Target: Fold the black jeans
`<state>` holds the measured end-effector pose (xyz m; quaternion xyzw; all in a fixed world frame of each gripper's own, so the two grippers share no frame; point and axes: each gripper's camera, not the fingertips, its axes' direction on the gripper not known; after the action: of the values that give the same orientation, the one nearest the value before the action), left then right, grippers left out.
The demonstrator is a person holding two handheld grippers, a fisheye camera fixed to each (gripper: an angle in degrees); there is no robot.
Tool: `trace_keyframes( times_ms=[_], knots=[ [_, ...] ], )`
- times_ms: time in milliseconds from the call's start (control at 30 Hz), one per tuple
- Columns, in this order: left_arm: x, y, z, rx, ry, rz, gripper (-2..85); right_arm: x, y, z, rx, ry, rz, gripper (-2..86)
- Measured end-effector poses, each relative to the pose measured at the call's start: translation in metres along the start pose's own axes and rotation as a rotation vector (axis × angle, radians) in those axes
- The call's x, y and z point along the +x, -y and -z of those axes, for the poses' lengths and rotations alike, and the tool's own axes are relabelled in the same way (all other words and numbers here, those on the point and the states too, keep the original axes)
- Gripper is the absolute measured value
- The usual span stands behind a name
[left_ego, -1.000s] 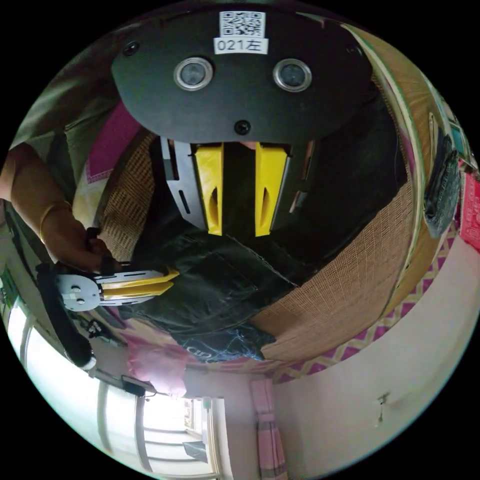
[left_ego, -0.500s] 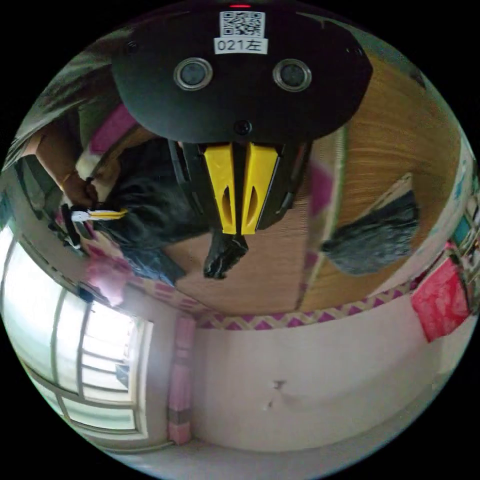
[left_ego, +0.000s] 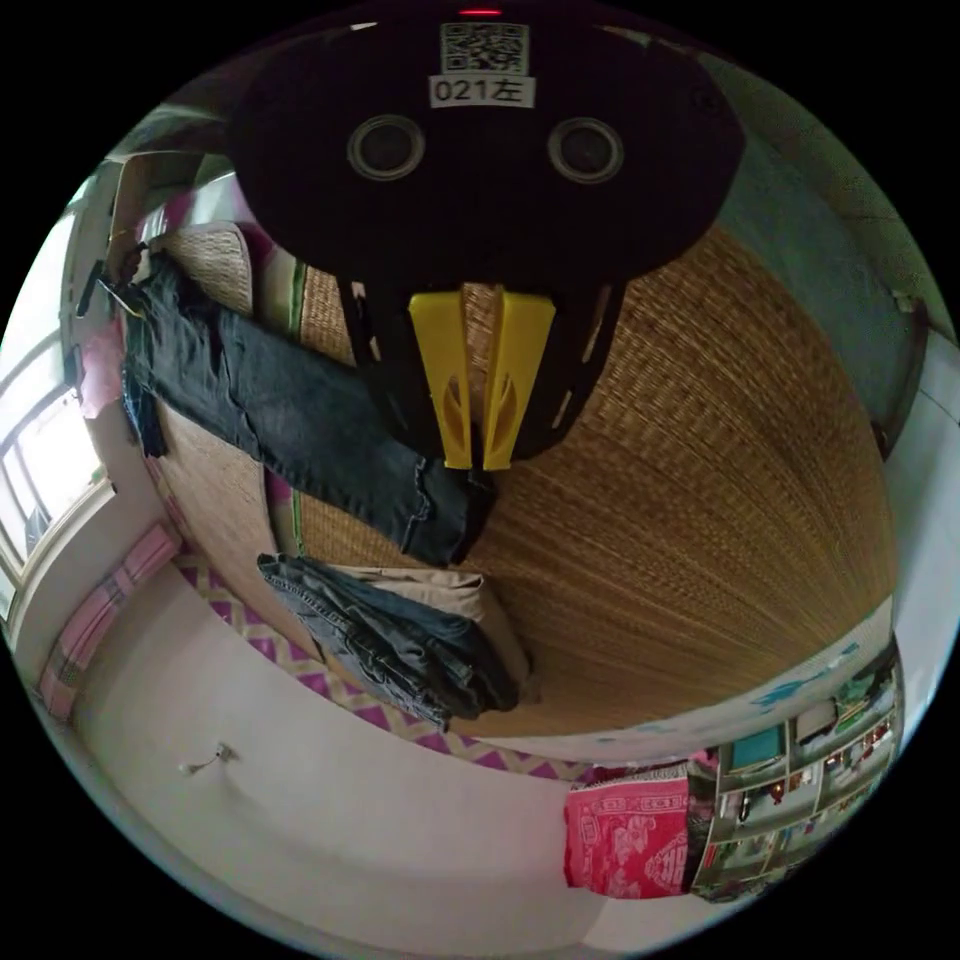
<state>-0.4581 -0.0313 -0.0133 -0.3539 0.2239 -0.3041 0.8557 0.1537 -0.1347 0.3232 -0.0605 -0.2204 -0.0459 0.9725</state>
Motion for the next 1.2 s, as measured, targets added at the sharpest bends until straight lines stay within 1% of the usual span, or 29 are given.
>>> trace_keyframes(
  times_ms=[100, 133, 167, 233, 267, 300, 367, 467, 567, 633, 700, 767, 800, 867, 967, 1067, 1200],
  knots=[
    [-0.005, 0.005, 0.024, 0.018, -0.039, -0.002, 0.8, 0.003, -0.005, 0.013, 0.022, 0.085, 0.041, 8.2],
    [-0.004, 0.004, 0.040, 0.052, -0.042, -0.022, 1.8, 0.004, -0.008, 0.025, 0.078, 0.144, 0.101, 8.2],
    [0.006, 0.003, 0.061, 0.106, -0.034, -0.094, 3.2, 0.004, -0.010, 0.041, 0.151, 0.174, 0.161, 8.2],
    [0.034, -0.001, 0.091, 0.194, -0.001, -0.233, 5.6, 0.005, -0.006, 0.059, 0.224, 0.128, 0.243, 9.3],
    [0.056, -0.004, 0.103, 0.229, 0.002, -0.323, 6.2, 0.005, 0.003, 0.063, 0.226, 0.077, 0.320, 10.1],
    [0.066, -0.004, 0.106, 0.234, -0.012, -0.369, 6.4, 0.005, 0.009, 0.063, 0.217, 0.050, 0.360, 10.4],
    [0.106, 0.004, 0.100, 0.169, -0.118, -0.531, 6.7, 0.007, 0.033, 0.056, 0.174, -0.050, 0.512, 10.7],
    [0.144, 0.015, 0.072, 0.055, -0.149, -0.691, 7.2, 0.018, 0.067, 0.042, 0.098, -0.080, 0.631, 10.7],
    [0.165, 0.029, 0.040, -0.096, -0.191, -0.806, 8.7, 0.035, 0.100, 0.027, -0.015, -0.066, 0.667, 10.4],
    [0.171, 0.036, 0.029, -0.157, -0.192, -0.846, 9.4, 0.045, 0.115, 0.018, -0.101, -0.034, 0.677, 10.1],
    [0.175, 0.043, 0.023, -0.178, -0.176, -0.883, 9.8, 0.056, 0.126, 0.011, -0.172, 0.012, 0.675, 9.6],
    [0.176, 0.050, 0.020, -0.212, -0.187, -0.920, 9.9, 0.071, 0.138, 0.008, -0.246, 0.136, 0.654, 8.1],
    [0.175, 0.052, 0.019, -0.219, -0.191, -0.926, 9.8, 0.074, 0.140, 0.007, -0.260, 0.156, 0.649, 7.8],
    [0.172, 0.056, 0.019, -0.243, -0.195, -0.948, 9.4, 0.085, 0.150, 0.010, -0.303, 0.235, 0.619, 4.3],
    [0.165, 0.059, 0.019, -0.258, -0.188, -0.959, 7.6, 0.094, 0.148, 0.023, -0.281, 0.270, 0.635, -0.1],
    [0.156, 0.056, 0.019, -0.282, -0.180, -0.987, 3.9, 0.106, 0.143, 0.043, -0.224, 0.299, 0.623, -0.8],
    [0.146, 0.049, 0.039, -0.224, -0.189, -1.025, -0.1, 0.119, 0.138, 0.067, -0.165, 0.325, 0.588, -0.9]
  ],
)
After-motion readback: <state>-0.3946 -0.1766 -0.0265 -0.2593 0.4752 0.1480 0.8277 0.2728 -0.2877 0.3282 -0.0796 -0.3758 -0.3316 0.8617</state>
